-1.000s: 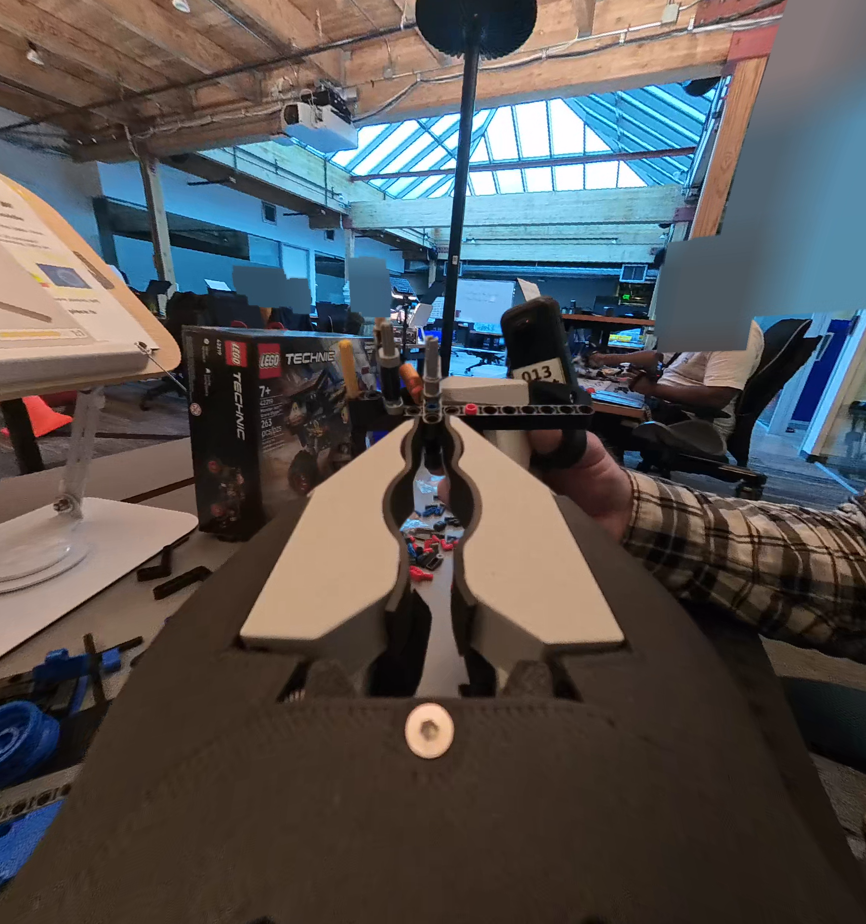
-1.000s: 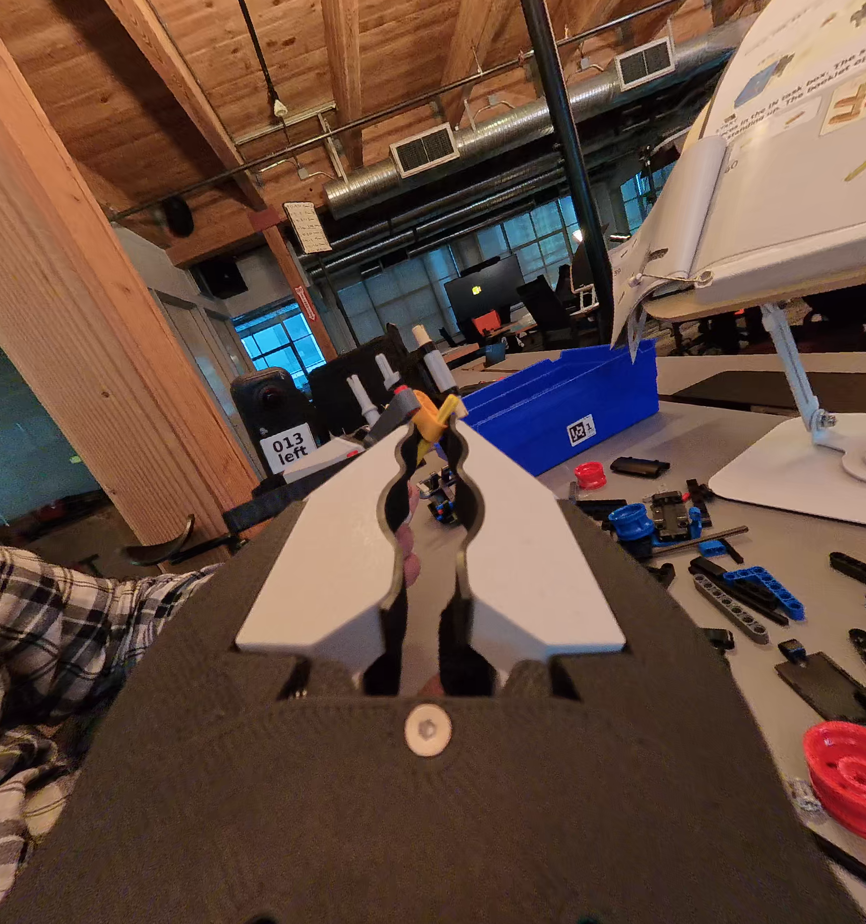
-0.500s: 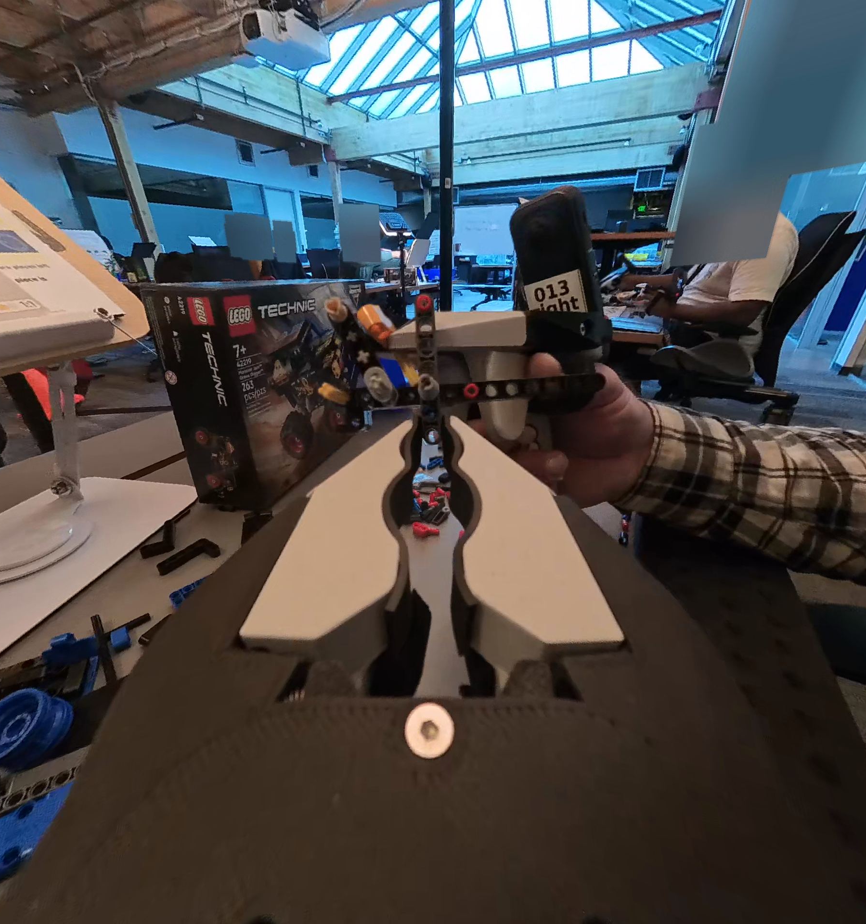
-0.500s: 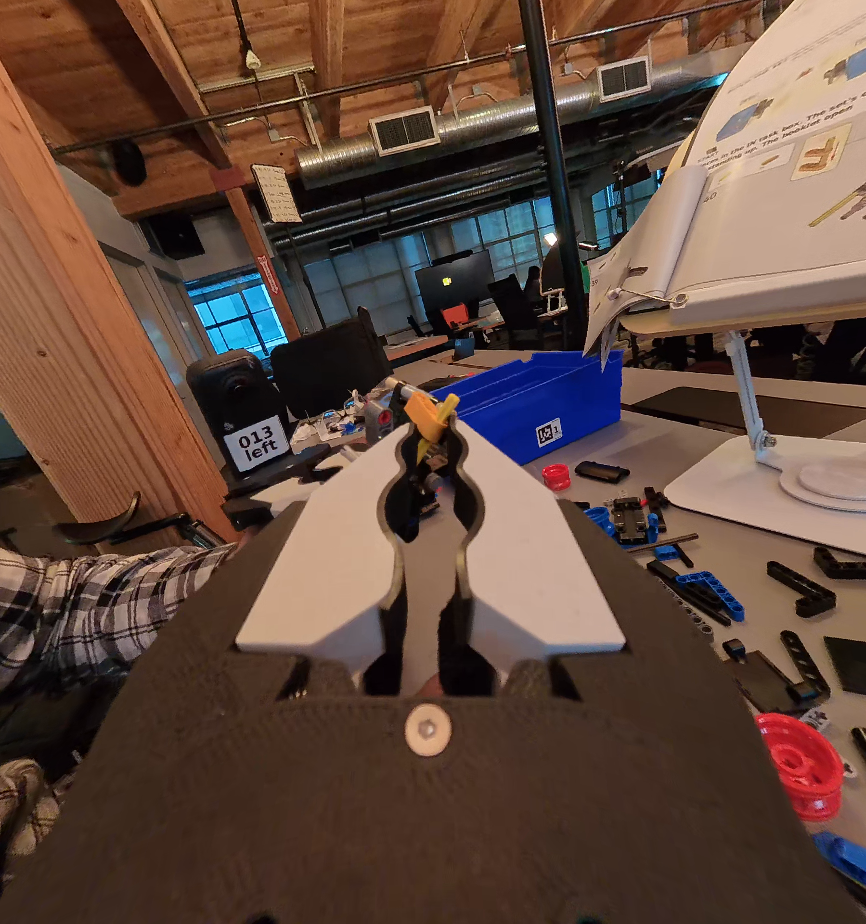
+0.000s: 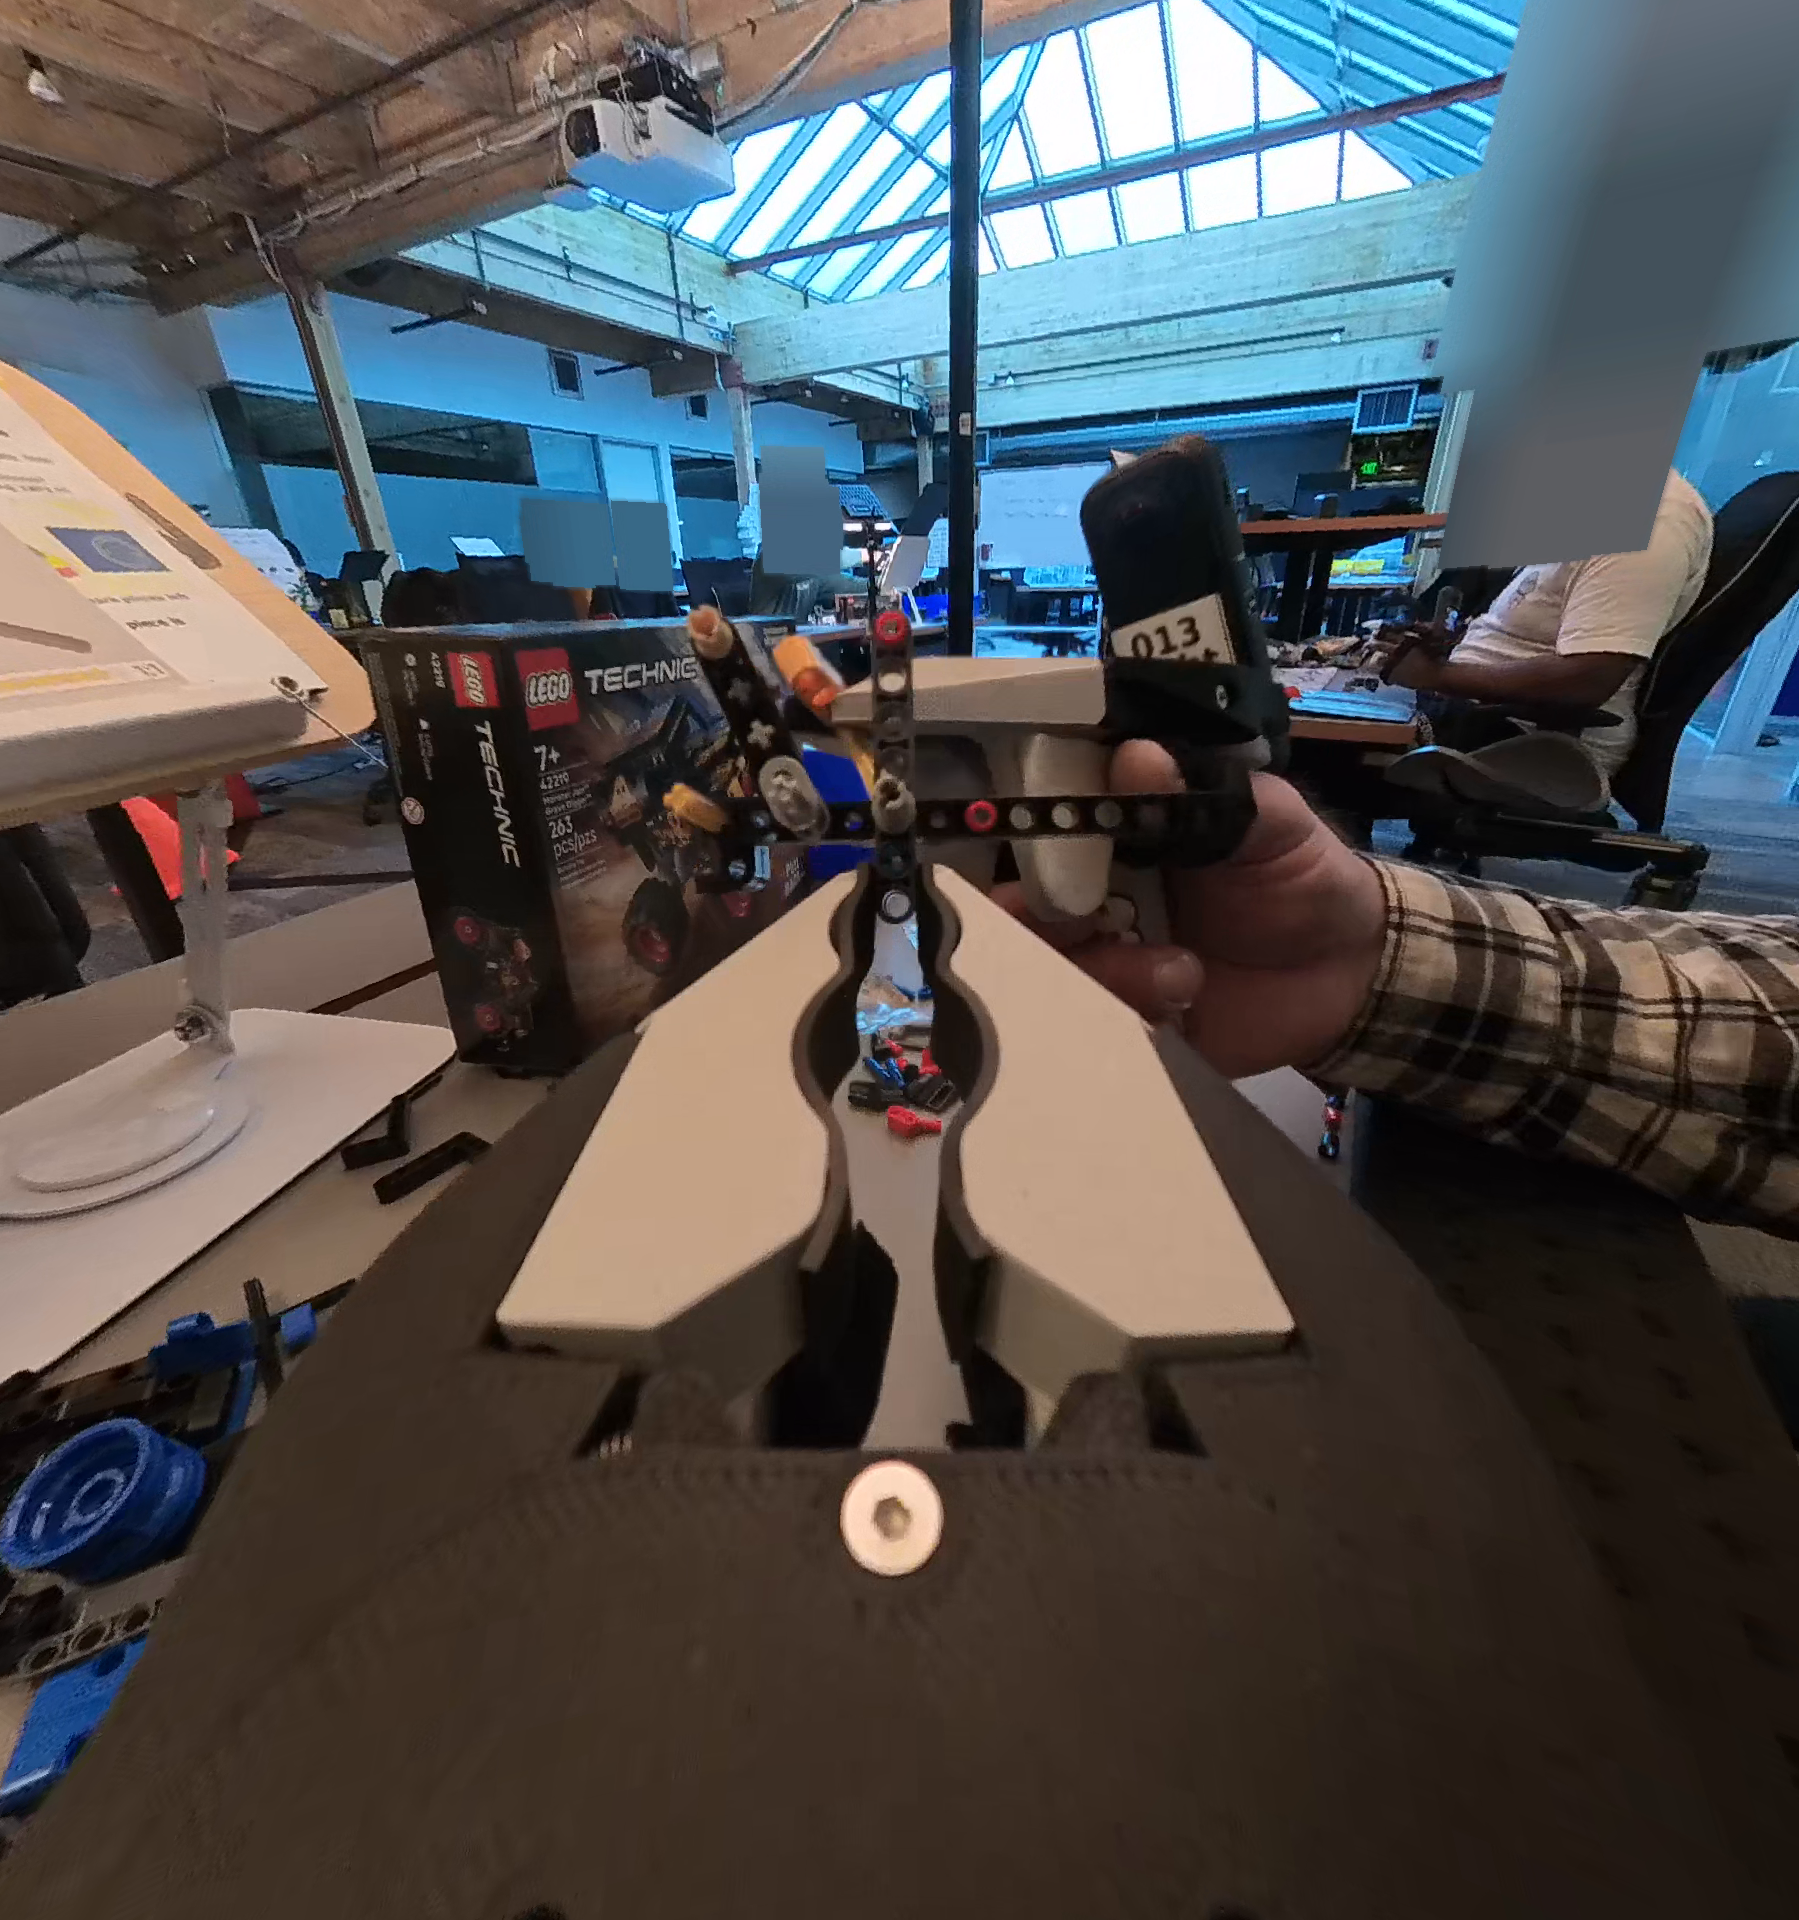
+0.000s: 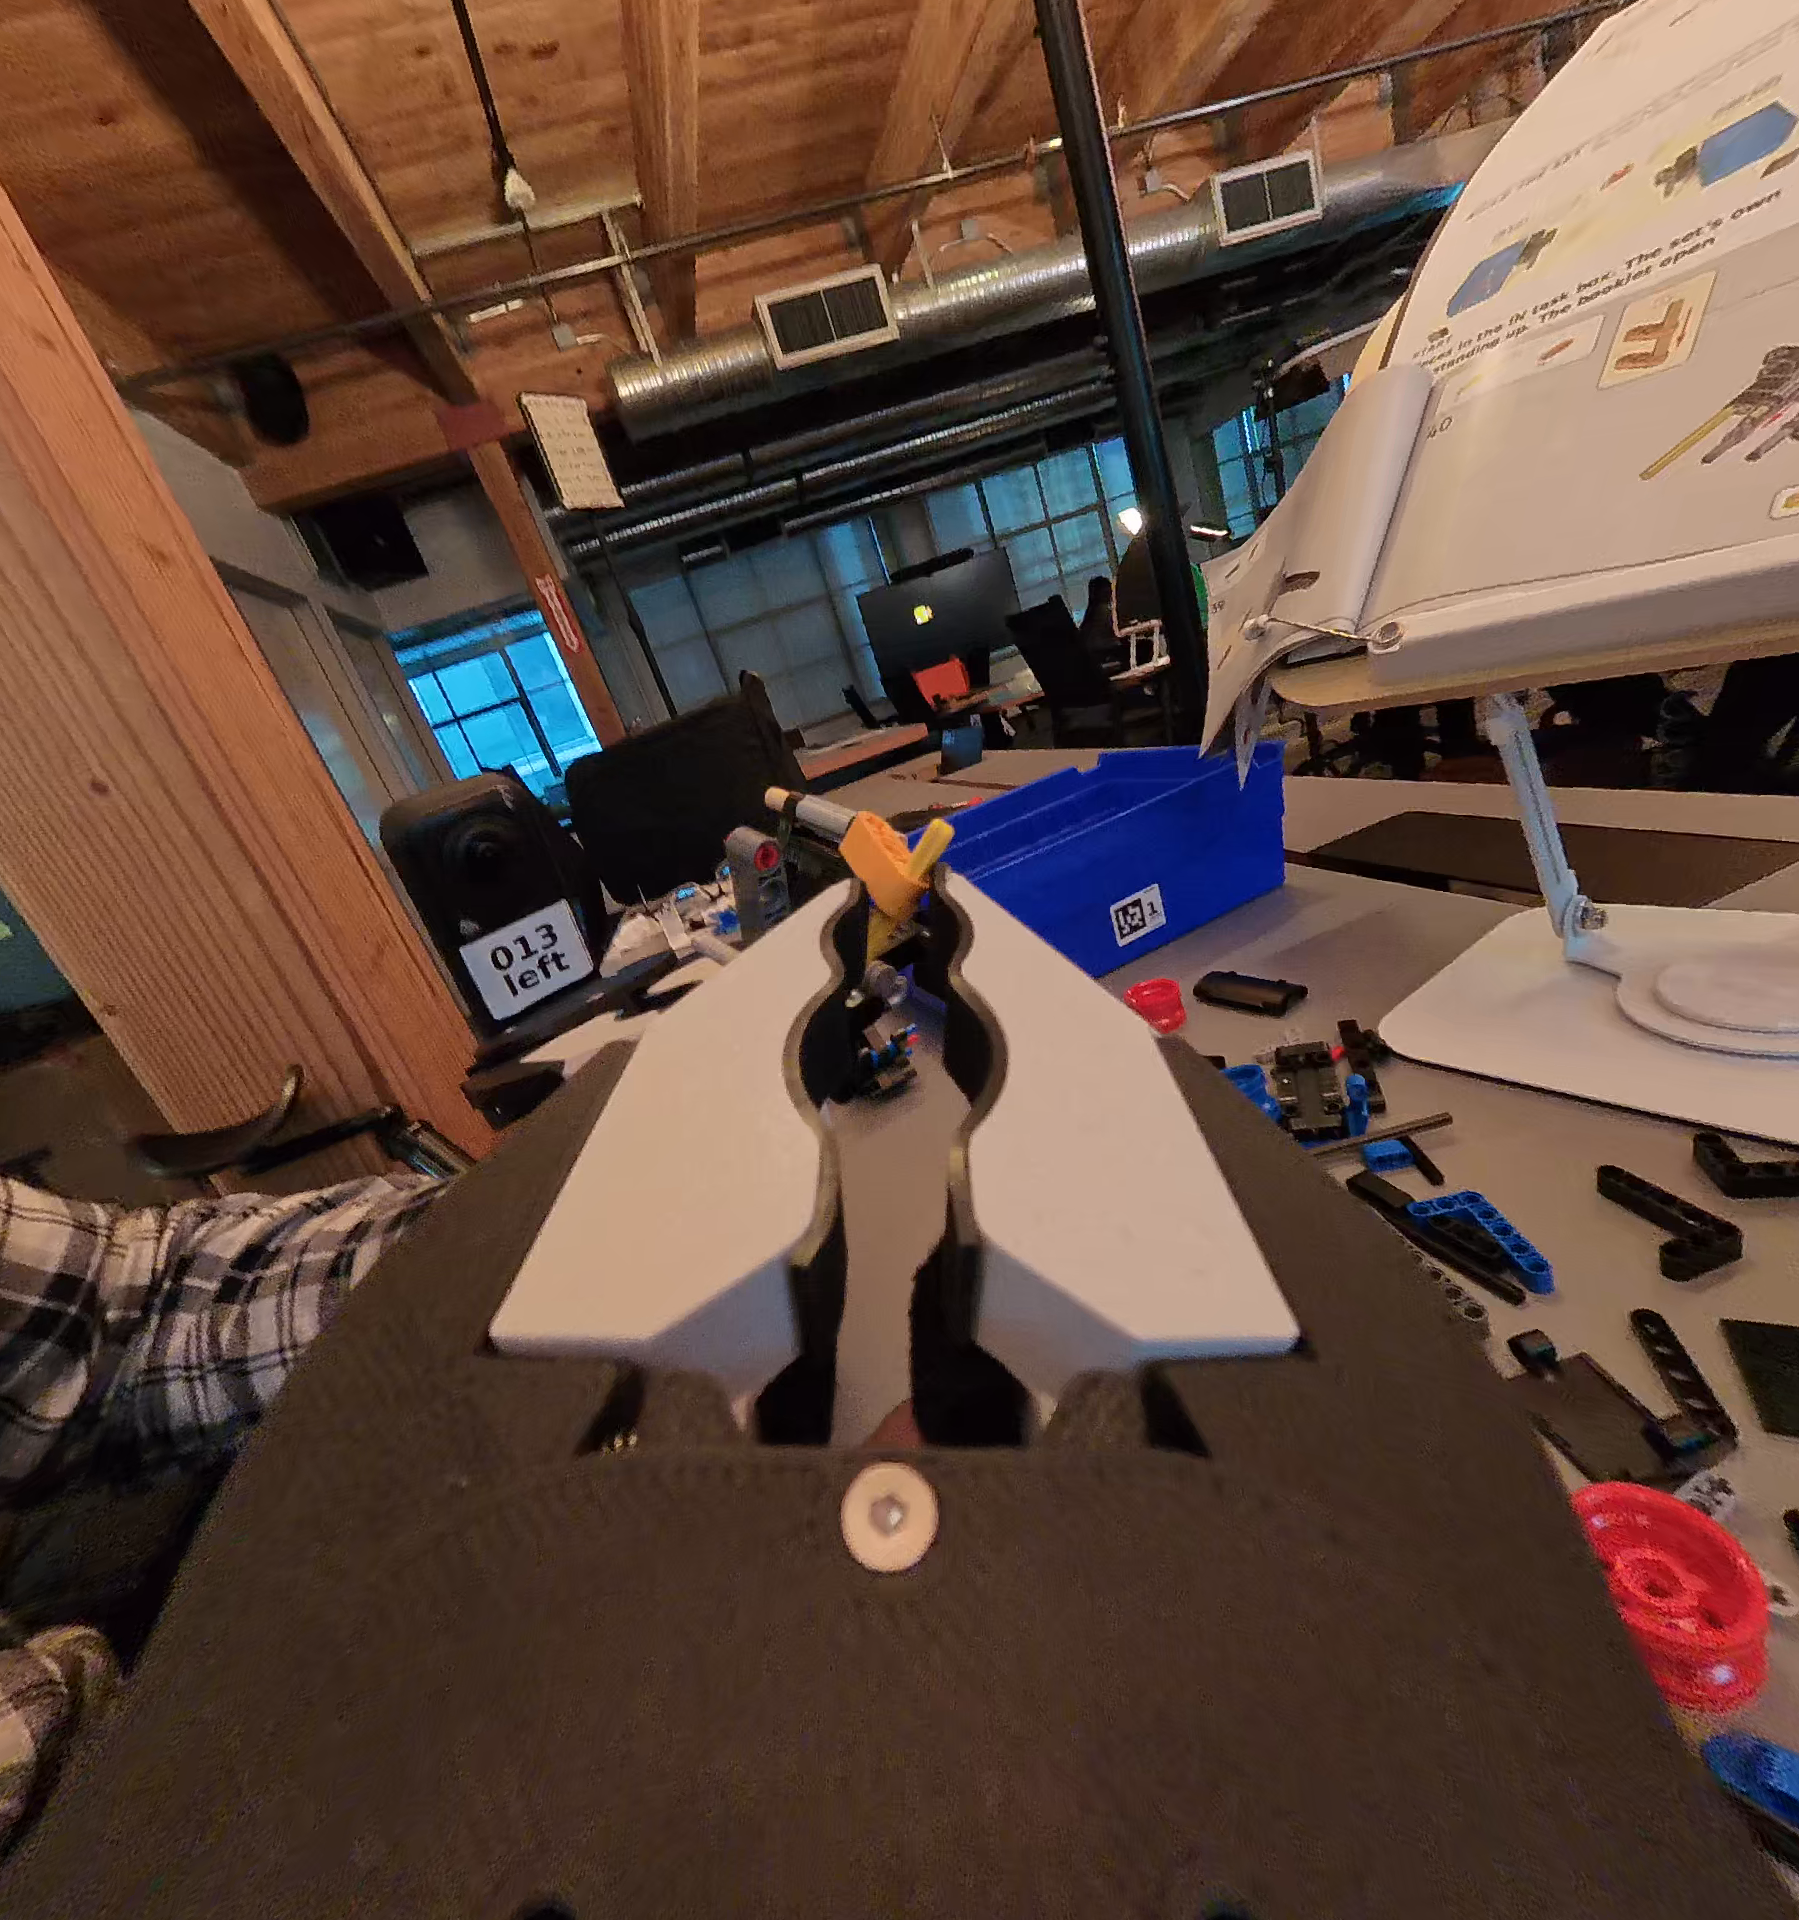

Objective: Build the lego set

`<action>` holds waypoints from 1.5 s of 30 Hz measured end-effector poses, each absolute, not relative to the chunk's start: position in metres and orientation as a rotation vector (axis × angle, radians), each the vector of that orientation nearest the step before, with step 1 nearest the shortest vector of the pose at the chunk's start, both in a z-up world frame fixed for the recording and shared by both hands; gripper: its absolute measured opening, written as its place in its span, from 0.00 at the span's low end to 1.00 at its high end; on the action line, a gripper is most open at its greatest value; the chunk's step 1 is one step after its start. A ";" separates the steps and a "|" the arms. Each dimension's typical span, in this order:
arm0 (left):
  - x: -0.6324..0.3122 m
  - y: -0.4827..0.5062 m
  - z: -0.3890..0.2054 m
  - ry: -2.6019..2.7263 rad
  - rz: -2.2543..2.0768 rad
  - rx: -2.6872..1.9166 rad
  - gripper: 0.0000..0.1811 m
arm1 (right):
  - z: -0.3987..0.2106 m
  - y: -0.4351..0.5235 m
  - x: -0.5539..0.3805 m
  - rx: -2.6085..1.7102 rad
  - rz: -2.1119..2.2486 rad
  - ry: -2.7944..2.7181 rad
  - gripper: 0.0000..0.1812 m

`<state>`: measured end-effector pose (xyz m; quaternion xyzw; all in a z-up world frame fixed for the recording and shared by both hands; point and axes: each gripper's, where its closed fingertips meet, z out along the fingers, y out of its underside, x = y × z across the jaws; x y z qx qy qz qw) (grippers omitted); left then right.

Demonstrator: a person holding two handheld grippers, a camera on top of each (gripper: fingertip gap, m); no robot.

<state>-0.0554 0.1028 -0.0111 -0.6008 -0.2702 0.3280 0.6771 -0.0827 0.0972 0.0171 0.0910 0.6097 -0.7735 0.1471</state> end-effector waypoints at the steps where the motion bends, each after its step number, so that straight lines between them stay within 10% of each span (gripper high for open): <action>1: -0.055 0.102 -0.010 -0.606 0.740 -1.341 0.03 | 0.018 0.098 -0.084 0.273 -2.223 1.743 0.05; 45: -0.043 0.112 -0.010 -0.521 0.606 -1.346 0.04 | 0.015 0.084 -0.064 0.189 -2.257 1.869 0.05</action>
